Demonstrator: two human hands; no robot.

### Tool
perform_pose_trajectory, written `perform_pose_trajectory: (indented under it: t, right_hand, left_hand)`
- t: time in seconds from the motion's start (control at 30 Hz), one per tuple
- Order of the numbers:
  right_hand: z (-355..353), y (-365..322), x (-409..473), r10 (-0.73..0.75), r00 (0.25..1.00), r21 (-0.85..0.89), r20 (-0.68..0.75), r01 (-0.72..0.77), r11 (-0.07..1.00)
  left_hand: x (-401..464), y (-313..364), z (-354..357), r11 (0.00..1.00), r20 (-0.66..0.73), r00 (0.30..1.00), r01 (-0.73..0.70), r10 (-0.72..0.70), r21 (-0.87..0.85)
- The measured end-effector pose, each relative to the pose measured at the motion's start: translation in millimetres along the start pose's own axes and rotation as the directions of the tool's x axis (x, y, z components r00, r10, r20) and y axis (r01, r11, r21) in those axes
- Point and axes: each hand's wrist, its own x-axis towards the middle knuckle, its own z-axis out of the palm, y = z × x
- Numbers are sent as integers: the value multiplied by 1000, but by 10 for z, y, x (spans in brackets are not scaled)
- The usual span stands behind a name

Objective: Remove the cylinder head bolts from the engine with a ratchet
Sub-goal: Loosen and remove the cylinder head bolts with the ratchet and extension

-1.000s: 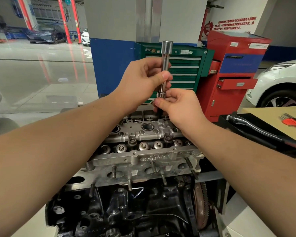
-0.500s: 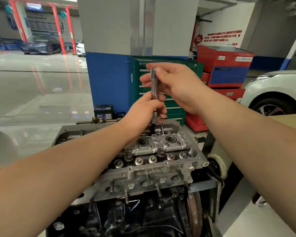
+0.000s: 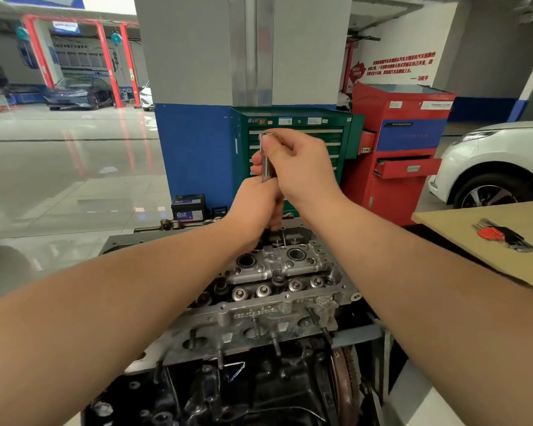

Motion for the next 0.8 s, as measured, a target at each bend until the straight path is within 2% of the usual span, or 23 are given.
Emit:
perform_pose_trajectory:
  t: [0.1,0.2,0.27,0.33,0.4,0.43,0.57,0.63,0.67,0.73,0.8]
  right_hand:
    - [-15,12,-76,-28,997,-181,75,41,983]
    - [-22,30,-110,-31,996,-369,87,61,927]
    - [-9,91,-169,11,996,-479,87,32,877]
    - [19,229,-273,133,981,-554,143,-33,832]
    - [55,370,-382,225,960,-603,169,-80,794]
    - [67,423,-414,225,963,-615,152,-86,783]
    - [105,469,-423,91,995,-602,44,-46,797]
    - [153,406,-375,29,999,-479,-21,-36,877]
    - [201,356,-349,39,999,-377,-34,-49,925]
    - [318,273,-316,92,996,-199,-8,-92,976]
    - [434,267,-340,108,993,-161,50,-99,982]
  left_hand:
    - [1,37,-244,984,230,973,-29,-13,178]
    - [-41,115,-690,867,339,937,-100,-83,488]
    - [-119,155,-1038,802,265,963,-121,-49,585]
    - [-161,127,-1338,729,132,990,-121,42,674]
    - [-172,26,-1534,574,46,992,-105,116,812]
    - [-182,-39,-1584,504,33,993,-87,115,859]
    - [-233,-203,-1601,306,73,994,-44,-87,951]
    - [-211,-173,-1586,191,122,978,-89,-167,977]
    - [-198,-147,-1586,172,126,973,-93,-194,981]
    - [-162,-87,-1588,199,122,967,-77,-226,977]
    - [-140,-39,-1557,331,92,981,-31,-170,943]
